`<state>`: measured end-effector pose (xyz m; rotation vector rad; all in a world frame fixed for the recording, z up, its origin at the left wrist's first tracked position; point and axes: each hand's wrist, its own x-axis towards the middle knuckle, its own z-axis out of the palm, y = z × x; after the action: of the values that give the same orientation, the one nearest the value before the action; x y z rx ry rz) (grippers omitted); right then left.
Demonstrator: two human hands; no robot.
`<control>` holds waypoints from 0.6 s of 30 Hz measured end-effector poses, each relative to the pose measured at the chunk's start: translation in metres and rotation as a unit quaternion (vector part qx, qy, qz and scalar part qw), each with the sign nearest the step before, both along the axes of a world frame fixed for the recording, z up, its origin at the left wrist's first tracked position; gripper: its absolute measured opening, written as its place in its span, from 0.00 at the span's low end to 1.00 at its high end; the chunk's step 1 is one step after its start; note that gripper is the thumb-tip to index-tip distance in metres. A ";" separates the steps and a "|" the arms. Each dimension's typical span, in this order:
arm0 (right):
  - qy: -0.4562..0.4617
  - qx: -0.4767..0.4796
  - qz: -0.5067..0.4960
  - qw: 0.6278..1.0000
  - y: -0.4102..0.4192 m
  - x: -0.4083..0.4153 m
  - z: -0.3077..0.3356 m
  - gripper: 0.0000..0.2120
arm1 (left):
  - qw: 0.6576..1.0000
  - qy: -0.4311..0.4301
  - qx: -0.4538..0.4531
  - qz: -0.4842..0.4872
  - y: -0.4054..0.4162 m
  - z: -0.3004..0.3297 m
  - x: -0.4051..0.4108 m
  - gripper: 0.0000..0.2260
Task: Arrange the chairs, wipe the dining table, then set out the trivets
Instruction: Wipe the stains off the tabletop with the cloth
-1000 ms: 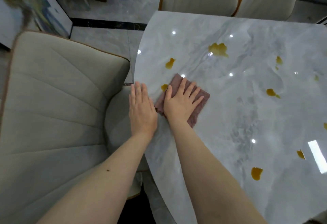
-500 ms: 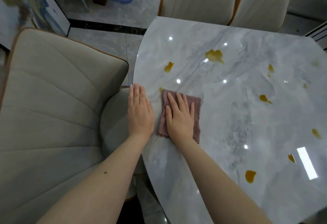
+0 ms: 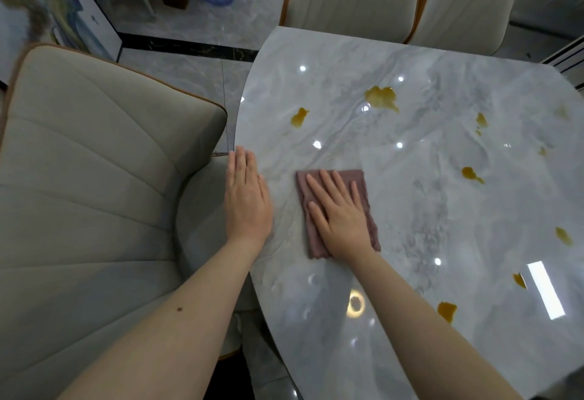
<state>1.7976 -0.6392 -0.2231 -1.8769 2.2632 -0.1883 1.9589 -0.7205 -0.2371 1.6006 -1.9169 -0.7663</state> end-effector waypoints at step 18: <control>0.019 0.036 -0.149 0.988 -0.026 0.063 0.002 0.26 | 0.978 -0.201 -0.012 -0.060 -0.008 0.020 0.007 0.24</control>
<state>1.8604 -0.6655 -0.2211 -1.5135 2.5304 -0.1131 1.9656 -0.7288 -0.2167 1.7397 -2.3118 -0.4883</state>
